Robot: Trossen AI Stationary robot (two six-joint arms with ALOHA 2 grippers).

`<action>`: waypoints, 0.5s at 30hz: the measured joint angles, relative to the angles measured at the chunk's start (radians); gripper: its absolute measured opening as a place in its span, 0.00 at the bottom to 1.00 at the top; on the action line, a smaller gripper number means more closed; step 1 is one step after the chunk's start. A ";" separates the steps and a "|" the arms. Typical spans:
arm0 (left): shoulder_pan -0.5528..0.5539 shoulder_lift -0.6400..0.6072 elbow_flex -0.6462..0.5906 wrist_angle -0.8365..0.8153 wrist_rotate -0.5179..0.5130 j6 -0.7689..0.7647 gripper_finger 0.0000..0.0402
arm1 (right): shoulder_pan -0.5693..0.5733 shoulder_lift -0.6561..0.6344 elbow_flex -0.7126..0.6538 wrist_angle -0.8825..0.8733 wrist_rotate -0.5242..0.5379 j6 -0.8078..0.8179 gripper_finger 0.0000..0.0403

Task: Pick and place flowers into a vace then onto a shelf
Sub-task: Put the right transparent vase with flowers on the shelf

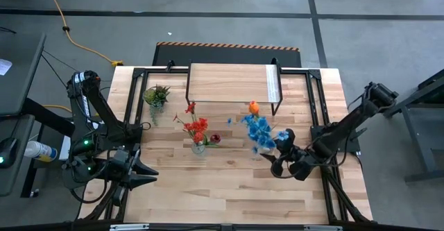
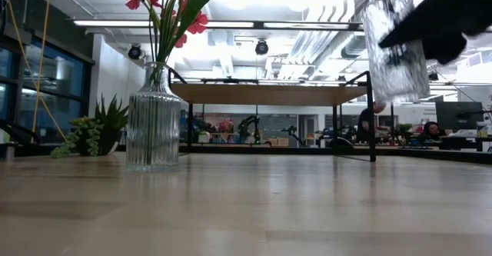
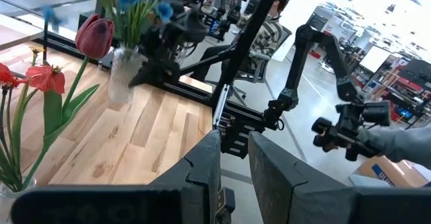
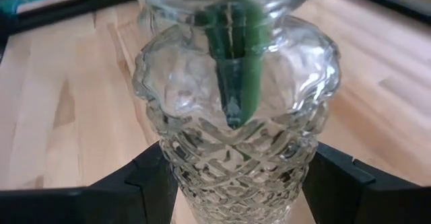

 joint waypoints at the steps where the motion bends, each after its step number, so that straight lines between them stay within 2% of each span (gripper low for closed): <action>1: 0.000 0.000 0.000 0.000 0.000 0.000 0.28 | 0.000 -0.010 0.025 -0.039 0.008 0.000 0.61; 10: 0.000 0.000 0.000 0.000 0.000 0.000 0.28 | -0.051 -0.024 0.380 -0.439 0.045 -0.090 0.61; 15: 0.000 0.000 0.000 0.000 0.002 0.000 0.28 | -0.099 -0.024 0.584 -0.626 0.124 -0.105 0.61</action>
